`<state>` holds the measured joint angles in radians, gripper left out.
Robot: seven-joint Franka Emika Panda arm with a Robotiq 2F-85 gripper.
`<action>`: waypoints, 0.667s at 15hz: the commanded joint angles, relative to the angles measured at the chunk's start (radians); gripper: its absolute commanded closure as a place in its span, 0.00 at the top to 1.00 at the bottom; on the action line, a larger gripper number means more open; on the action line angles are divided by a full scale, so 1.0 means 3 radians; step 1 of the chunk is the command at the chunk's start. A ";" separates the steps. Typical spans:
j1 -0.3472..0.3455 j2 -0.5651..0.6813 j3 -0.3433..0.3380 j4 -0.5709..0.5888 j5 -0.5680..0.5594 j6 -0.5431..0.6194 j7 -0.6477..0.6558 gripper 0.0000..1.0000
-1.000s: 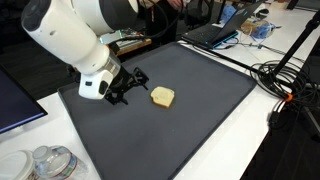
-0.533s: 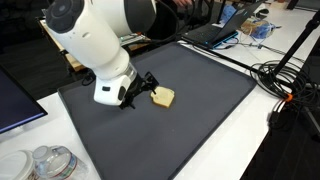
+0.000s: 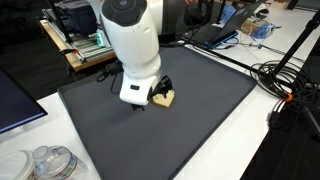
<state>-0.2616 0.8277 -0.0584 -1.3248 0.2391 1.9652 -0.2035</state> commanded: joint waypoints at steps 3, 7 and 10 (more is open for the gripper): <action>0.0192 0.0255 -0.0038 0.0500 -0.0353 -0.0296 0.0349 1.00; 0.0338 0.0377 -0.0045 0.0754 -0.0547 -0.0485 0.0483 1.00; 0.0488 0.0458 -0.0060 0.0934 -0.0728 -0.0625 0.0585 1.00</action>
<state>-0.1583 0.9157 -0.0620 -1.1427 0.0801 1.8433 -0.0705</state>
